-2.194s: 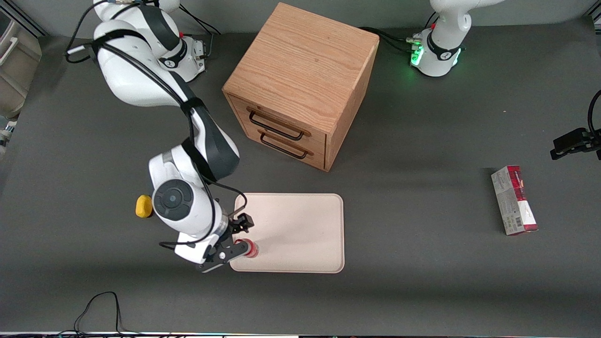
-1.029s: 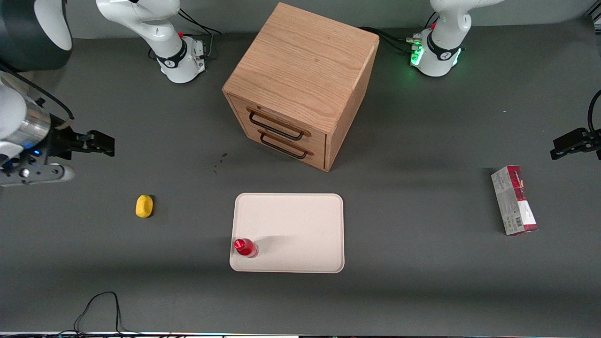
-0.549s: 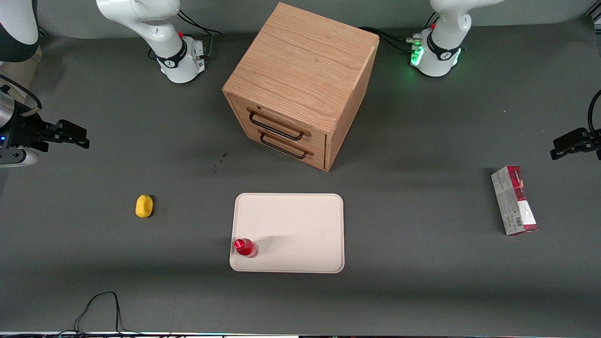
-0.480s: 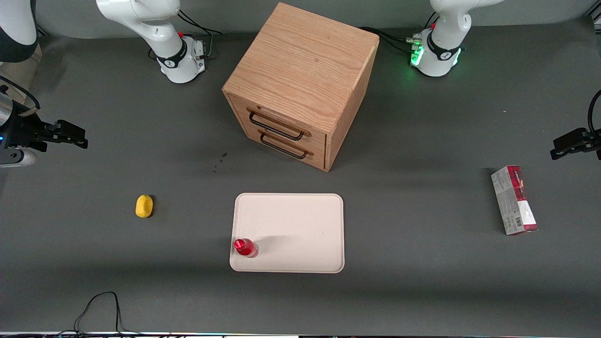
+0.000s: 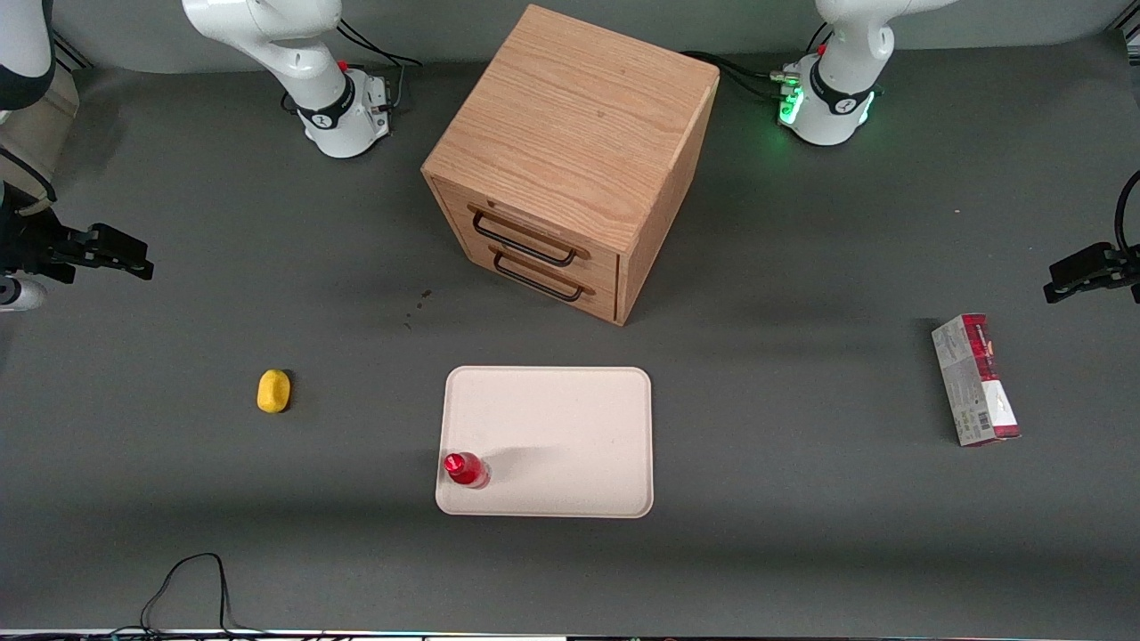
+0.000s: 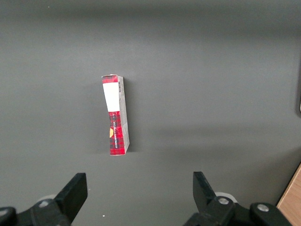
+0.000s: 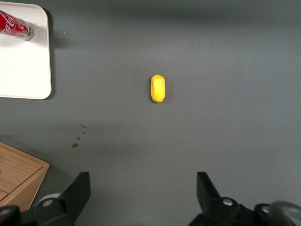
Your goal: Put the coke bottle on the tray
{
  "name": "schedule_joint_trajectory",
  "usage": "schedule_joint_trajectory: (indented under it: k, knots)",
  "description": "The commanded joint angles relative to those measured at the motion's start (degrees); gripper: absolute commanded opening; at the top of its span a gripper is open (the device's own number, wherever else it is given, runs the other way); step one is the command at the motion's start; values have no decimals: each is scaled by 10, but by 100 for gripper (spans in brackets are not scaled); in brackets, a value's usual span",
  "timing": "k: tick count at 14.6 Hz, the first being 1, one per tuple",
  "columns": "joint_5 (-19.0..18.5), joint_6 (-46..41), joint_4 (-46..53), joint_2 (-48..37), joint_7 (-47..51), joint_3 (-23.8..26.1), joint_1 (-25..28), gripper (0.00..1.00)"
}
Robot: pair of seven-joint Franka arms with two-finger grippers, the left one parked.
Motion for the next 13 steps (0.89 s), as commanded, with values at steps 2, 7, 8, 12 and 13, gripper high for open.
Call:
schedule_joint_trajectory:
  k: [2,7,8,12,13]
  knots:
    - [5,-4,-1,-9,13,-5,8,100]
    - [11,-4,-3,-8,14,-9,7,100]
    - [11,-4,-3,-7,14,-8,7,100]
    - [16,-4,-3,-5,13,-10,7,100]
    - [24,-4,-3,-5,13,-10,5,100]
